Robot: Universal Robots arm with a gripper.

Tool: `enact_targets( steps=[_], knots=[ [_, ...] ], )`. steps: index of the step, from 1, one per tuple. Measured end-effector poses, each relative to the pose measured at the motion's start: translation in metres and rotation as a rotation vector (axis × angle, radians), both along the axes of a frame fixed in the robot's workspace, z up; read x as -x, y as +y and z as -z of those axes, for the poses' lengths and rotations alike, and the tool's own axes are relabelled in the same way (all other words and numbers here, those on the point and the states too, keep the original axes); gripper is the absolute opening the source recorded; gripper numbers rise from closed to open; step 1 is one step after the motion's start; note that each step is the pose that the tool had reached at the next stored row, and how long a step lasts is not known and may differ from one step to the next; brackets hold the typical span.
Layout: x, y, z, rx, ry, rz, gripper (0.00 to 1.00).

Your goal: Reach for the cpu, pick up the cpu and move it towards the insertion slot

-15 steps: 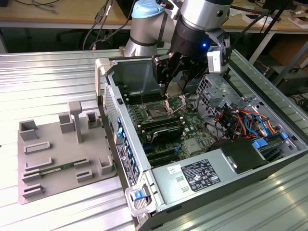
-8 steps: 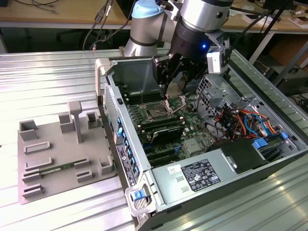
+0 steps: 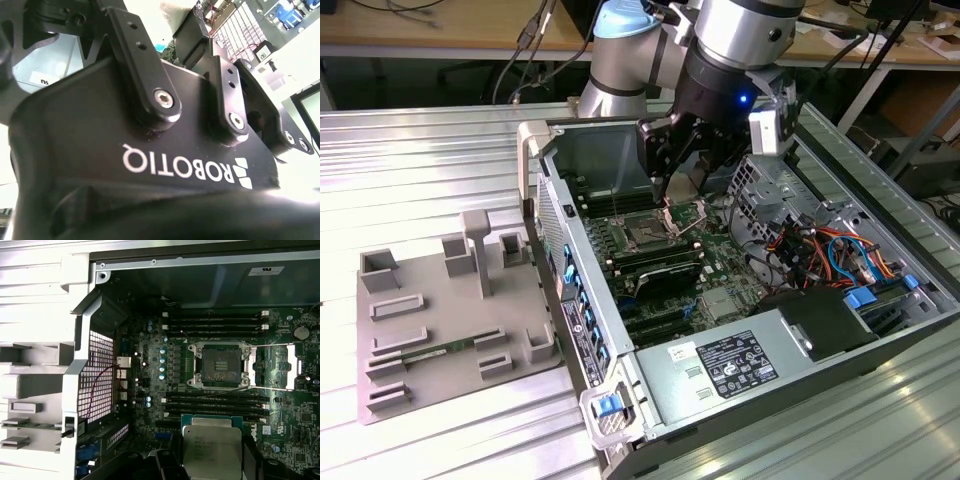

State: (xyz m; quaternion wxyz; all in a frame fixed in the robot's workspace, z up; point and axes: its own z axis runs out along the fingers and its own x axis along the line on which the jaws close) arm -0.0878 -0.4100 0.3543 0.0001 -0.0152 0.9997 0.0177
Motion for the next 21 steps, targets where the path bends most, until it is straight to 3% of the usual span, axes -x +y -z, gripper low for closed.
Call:
enact_targets(
  steps=[21],
  knots=[
    [-0.0026, 0.0000, 0.0074, 0.0000, 0.0000, 0.000, 0.55]
  ],
)
